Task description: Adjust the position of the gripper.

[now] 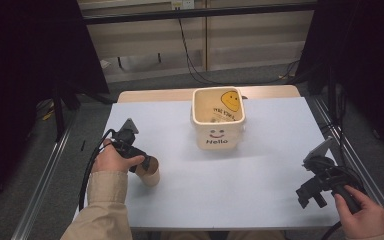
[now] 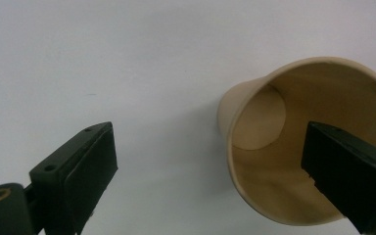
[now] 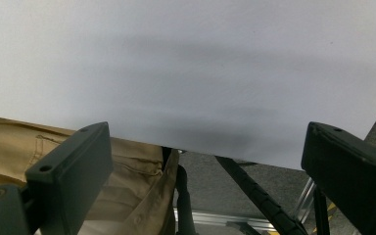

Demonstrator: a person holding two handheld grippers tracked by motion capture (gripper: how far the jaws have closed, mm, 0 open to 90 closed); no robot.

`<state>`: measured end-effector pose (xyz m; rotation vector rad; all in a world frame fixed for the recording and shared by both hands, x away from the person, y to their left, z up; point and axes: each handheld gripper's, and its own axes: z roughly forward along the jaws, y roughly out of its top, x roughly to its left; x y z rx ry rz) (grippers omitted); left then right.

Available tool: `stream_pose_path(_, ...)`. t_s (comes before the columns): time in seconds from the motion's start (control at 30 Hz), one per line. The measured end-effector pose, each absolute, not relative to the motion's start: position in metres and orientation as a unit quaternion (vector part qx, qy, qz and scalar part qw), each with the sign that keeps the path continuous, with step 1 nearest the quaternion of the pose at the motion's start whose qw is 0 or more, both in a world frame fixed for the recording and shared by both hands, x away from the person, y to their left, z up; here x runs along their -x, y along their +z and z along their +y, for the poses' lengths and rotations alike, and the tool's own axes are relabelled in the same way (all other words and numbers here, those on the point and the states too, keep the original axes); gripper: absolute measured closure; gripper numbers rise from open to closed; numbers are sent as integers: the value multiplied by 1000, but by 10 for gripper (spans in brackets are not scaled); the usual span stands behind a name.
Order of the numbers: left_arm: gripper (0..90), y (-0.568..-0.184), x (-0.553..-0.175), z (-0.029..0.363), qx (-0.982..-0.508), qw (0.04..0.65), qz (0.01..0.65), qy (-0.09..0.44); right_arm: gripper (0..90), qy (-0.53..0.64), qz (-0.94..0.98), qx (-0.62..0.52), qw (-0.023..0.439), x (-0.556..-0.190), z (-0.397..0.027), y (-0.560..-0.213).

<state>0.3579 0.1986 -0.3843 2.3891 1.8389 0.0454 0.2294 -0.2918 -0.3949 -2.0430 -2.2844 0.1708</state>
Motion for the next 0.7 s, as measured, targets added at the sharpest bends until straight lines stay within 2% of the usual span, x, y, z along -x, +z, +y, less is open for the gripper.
stream_pose_path(0.33,62,-388,-358,199,-787,64,614,10,52,57,-745,664,35,-230,-290,-395)
stream_pose_path(0.7,57,-359,-358,202,-786,76,613,14,51,56,-747,661,34,-232,-289,-395)
